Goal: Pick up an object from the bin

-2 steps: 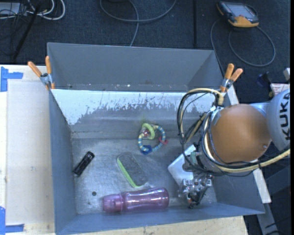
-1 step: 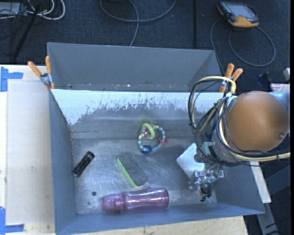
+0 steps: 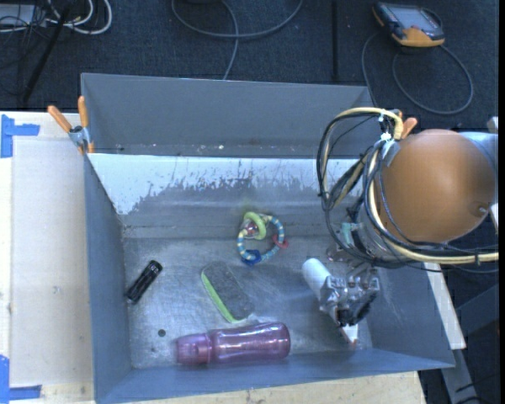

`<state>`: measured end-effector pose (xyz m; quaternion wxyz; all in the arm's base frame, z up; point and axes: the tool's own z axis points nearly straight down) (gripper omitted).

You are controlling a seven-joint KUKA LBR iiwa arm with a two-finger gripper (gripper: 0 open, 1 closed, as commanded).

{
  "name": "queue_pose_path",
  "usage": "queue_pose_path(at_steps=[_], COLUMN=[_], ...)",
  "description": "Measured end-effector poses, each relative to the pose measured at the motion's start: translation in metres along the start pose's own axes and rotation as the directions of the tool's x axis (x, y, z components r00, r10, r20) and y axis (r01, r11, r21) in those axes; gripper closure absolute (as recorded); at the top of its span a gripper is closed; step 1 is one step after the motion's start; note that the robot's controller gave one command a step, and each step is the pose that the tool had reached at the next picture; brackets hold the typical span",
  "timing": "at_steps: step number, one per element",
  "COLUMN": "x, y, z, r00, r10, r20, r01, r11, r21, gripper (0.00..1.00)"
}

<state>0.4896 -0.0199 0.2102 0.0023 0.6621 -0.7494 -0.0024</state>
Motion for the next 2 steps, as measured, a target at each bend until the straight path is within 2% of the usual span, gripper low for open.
queue_pose_path(at_steps=[1, 2], x=[-0.024, -0.007], y=[-0.004, -0.041], z=[-0.02, 0.013], r00=[1.0, 1.0], r10=[-0.007, 0.031], r20=[0.007, 0.002], r01=[0.007, -0.031], r11=[1.0, 0.999], r21=[0.013, 0.007], gripper=[1.0, 1.0])
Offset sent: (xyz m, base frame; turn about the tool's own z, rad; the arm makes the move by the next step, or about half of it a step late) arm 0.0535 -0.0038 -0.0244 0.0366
